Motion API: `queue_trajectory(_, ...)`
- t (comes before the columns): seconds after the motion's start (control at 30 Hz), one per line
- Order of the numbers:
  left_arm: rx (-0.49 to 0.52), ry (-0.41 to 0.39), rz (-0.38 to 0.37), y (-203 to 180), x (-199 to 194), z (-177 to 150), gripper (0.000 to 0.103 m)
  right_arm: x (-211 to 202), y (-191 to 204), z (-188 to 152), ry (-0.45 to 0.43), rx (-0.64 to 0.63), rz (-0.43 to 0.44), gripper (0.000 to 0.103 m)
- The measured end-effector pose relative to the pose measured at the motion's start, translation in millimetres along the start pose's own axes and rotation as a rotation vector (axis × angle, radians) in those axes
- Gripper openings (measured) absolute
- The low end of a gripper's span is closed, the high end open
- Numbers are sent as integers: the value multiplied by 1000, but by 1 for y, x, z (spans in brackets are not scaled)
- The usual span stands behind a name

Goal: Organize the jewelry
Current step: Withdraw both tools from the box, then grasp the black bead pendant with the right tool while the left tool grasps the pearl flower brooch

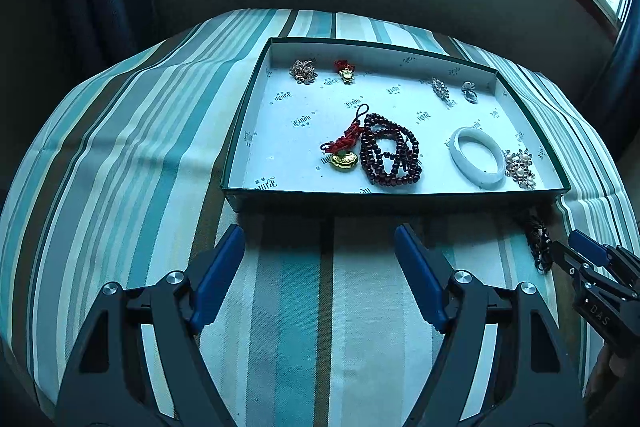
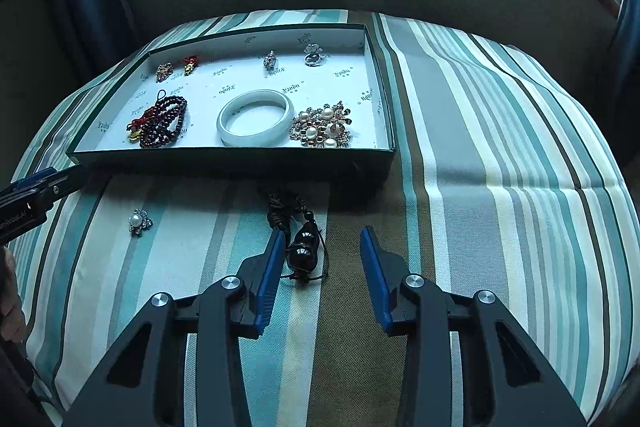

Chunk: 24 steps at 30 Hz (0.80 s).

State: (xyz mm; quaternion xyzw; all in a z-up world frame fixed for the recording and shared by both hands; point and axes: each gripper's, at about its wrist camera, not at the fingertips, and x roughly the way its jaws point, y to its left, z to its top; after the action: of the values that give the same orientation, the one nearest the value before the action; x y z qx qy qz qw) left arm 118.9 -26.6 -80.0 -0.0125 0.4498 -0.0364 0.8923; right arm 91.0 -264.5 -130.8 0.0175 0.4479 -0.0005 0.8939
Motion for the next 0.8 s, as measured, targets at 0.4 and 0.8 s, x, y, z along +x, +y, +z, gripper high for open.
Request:
queue_trajectory(0.4, 29, 21, -18, -11, 4, -7, 77, 11, 6, -4, 25, -15, 23, 17)
queue_trajectory(0.8, 79, 33, -42, -31, 2, -13, 77, 9, 6, -6, 23, -20, 24, 18)
